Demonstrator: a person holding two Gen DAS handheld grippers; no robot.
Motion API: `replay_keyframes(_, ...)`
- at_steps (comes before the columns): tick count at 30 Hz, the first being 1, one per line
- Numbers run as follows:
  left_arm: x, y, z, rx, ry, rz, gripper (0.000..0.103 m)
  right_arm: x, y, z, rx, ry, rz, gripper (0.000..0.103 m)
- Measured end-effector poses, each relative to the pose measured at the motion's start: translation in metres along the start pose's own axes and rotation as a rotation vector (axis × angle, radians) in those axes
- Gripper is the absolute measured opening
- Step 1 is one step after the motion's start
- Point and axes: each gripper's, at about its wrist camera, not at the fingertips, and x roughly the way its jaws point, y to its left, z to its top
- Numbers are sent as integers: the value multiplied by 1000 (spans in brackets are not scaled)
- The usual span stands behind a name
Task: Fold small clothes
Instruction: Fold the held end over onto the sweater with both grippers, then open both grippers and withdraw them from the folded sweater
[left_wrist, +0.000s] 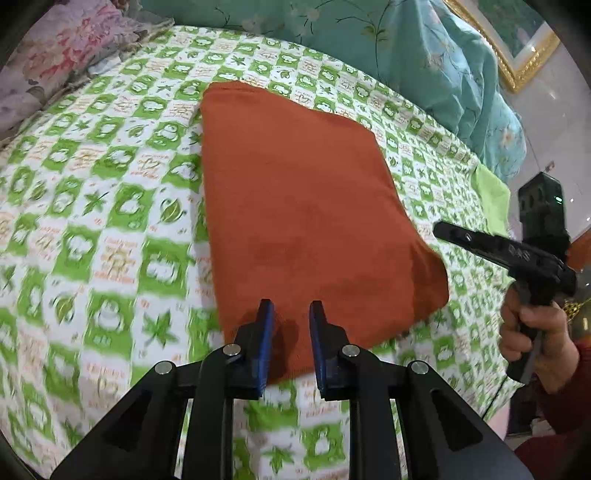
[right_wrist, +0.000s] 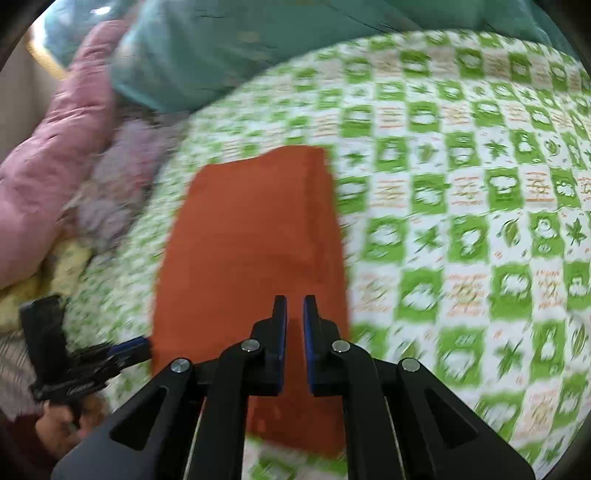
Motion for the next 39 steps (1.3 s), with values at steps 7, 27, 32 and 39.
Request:
replay_keyframes(7,30,-3,-28,46,89,81,17,23,-2,-54,-62,130,-142,9)
replay_keyframes(27,-8,5,-43,25,75,121,49,-7,13,-73,13,45,-136,36)
replay_keyframes(32,-22,8,-51,89,50,158,58,-15,38,-84,-10,10,-153,40)
replay_keyframes(39,-41,20,-66,150,30,178,64,-22,70,-113,3,-16,-167,53)
